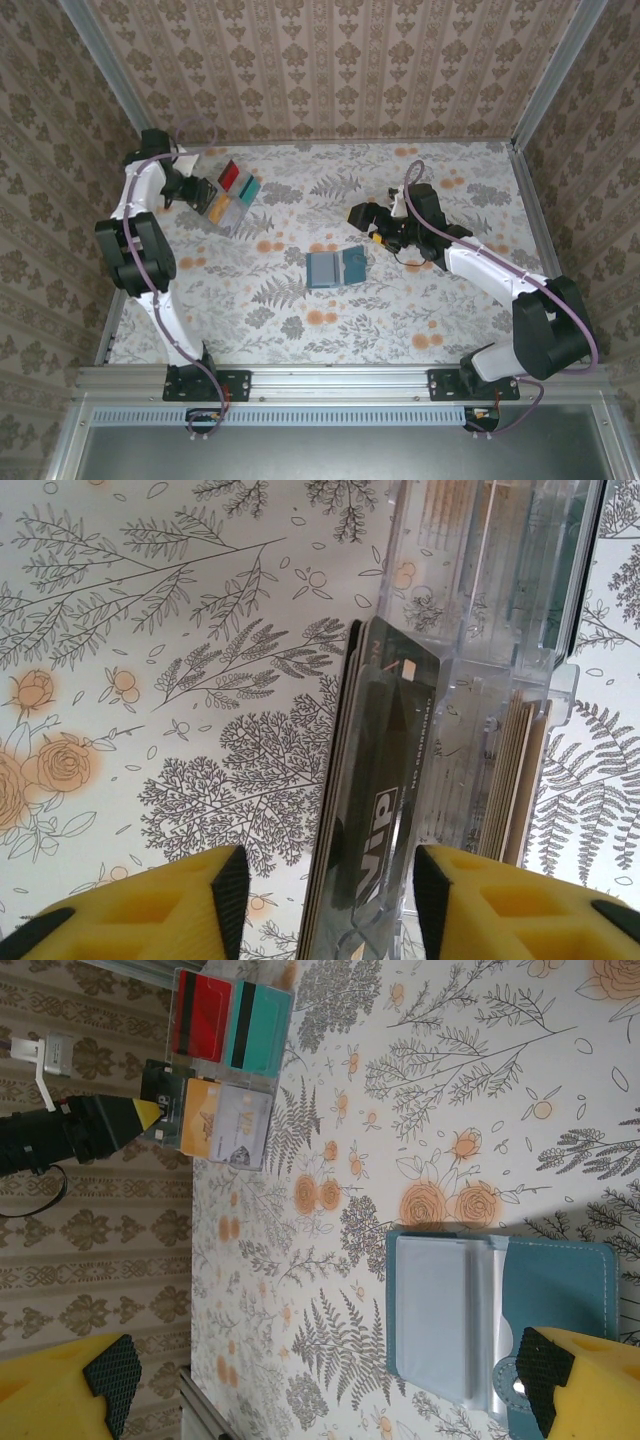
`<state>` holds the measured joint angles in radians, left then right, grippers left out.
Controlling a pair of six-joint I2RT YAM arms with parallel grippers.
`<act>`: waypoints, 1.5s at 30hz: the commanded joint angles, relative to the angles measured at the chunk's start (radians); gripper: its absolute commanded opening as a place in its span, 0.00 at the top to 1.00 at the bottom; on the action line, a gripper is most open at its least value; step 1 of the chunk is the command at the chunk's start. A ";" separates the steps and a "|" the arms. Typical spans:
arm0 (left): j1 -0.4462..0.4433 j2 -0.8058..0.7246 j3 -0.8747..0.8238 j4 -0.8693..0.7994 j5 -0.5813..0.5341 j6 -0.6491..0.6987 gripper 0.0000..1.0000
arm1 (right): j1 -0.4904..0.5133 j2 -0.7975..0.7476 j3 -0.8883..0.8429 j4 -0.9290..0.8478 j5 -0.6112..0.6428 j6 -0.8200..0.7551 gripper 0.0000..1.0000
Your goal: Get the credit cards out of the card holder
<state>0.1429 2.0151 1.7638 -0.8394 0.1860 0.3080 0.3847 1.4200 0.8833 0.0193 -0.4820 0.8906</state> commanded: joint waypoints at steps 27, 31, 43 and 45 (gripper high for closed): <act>-0.032 -0.057 -0.003 -0.006 -0.057 0.020 0.83 | 0.005 -0.003 0.011 -0.018 0.007 -0.013 0.00; -0.034 -0.049 -0.004 -0.002 -0.072 0.017 0.77 | 0.006 -0.006 0.008 -0.019 0.008 -0.014 0.00; -0.033 -0.135 0.018 0.007 -0.105 -0.039 0.39 | 0.009 -0.011 0.029 -0.069 0.039 -0.053 0.00; -0.033 -0.169 0.015 0.007 -0.116 -0.071 0.32 | 0.019 -0.015 0.046 -0.114 0.069 -0.083 0.00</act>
<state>0.1108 1.9362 1.7687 -0.8371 0.0940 0.2810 0.3882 1.4200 0.8867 -0.0166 -0.4587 0.8589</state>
